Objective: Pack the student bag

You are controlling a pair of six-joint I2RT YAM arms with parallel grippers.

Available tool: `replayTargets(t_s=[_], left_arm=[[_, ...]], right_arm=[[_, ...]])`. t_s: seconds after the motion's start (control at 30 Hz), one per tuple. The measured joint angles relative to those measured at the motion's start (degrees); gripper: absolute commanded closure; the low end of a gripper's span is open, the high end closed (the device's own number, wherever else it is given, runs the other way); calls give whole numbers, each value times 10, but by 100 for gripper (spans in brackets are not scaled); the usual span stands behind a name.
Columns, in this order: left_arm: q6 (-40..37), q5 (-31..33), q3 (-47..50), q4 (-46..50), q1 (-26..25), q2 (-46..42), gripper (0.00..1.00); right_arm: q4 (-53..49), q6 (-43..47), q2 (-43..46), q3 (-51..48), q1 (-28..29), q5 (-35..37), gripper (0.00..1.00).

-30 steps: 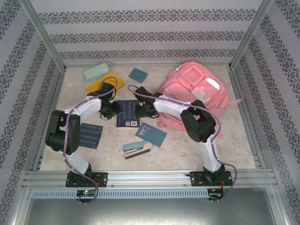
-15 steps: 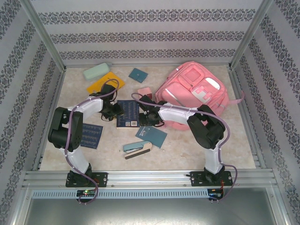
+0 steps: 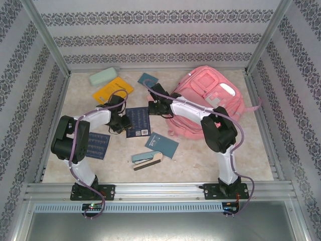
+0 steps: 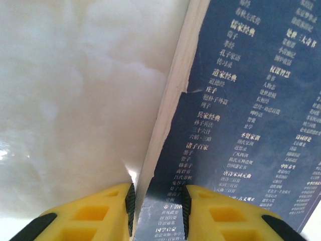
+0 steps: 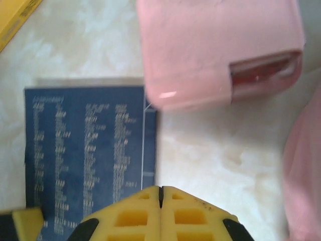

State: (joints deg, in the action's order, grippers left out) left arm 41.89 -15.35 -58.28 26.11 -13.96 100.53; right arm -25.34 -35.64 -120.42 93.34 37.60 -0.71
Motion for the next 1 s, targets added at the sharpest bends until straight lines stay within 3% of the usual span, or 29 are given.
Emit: replayTargets(t_s=[0.4,0.53,0.63,0.77,1.0], left_arm=[[19,6,5,-9,-33,-4,67],[16,7,0,-2,-33,-4,65],[9,11,-9,14,-33,-4,62],[-7,11,-17,22,-25,-10,59],[-37,6,-17,21,-5,-19,62]], right_arm=[[-66,1,-156,214,-37,8,87],[-76,14,-168,245,-45,-3,77],[-74,25,-152,228,-47,-17,71],[-58,30,-84,132,-42,-38,66],[-9,23,10,-15,-23,-83,62]])
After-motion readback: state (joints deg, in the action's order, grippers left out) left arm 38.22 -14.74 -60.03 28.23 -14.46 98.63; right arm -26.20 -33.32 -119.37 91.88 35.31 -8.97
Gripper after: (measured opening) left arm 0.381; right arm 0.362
